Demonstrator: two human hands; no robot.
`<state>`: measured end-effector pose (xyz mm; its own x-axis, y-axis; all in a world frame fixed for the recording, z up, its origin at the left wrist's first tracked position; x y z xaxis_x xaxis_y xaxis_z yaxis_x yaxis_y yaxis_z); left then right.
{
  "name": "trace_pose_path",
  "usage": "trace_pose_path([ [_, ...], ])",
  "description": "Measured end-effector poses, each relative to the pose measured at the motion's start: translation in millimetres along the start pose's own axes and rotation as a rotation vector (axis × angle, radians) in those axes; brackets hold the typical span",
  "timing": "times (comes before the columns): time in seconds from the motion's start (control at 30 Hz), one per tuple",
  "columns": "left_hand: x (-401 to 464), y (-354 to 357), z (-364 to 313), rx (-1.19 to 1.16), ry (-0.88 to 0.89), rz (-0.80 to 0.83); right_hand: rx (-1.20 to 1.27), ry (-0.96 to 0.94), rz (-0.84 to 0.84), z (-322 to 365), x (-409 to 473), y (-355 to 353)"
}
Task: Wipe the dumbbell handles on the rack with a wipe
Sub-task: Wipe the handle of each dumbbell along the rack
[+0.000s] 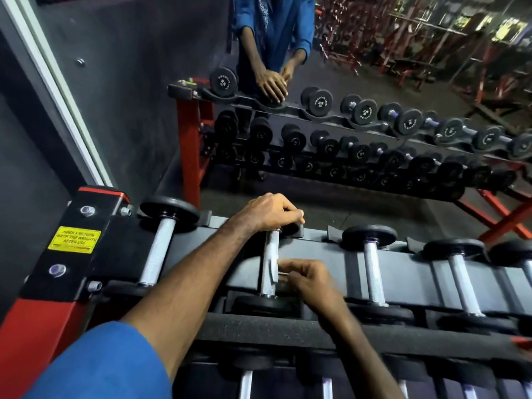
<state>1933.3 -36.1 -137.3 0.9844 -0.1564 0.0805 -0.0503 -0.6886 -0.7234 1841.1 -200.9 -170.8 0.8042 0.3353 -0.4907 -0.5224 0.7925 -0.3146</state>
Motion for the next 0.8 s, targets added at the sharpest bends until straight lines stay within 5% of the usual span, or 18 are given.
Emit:
trace_pose_path([
  [0.13, 1, 2, 1, -0.006, 0.003, 0.012, -0.295, -0.235, -0.272, 8, -1, -4],
  [0.27, 1, 4, 7, -0.038, 0.014, 0.012, -0.754, -0.626, -0.040, 21, -1, 12],
  [0.37, 3, 4, 6, -0.023, 0.025, 0.012, -1.218, -0.995, -0.102, 28, 10, 11],
  [0.47, 4, 3, 9, -0.041, 0.030, 0.021, -1.504, -1.164, 0.102, 15, 14, 13],
  [0.53, 5, 4, 13, -0.059, 0.027, 0.025, -1.715, -1.208, 0.154, 13, 11, 8],
  [0.67, 6, 6, 14, -0.062, 0.016, 0.040, -1.791, -1.189, -0.090, 48, 23, -5],
  [0.8, 8, 6, 17, -0.094, 0.034, 0.069, -1.845, -1.243, 0.168, 32, 18, 11],
])
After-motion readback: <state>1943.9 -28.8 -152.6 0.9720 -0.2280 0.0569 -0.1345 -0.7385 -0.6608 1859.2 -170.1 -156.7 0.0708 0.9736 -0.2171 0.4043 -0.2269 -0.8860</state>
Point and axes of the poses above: each hand's wrist, its own x-axis towards the middle knuckle, its own y-axis out of the palm, z = x × y, the point moved 5 cm from there along x, towards the middle knuckle, and after that the axes turned 13 degrees about y, right-handed, at the moved point
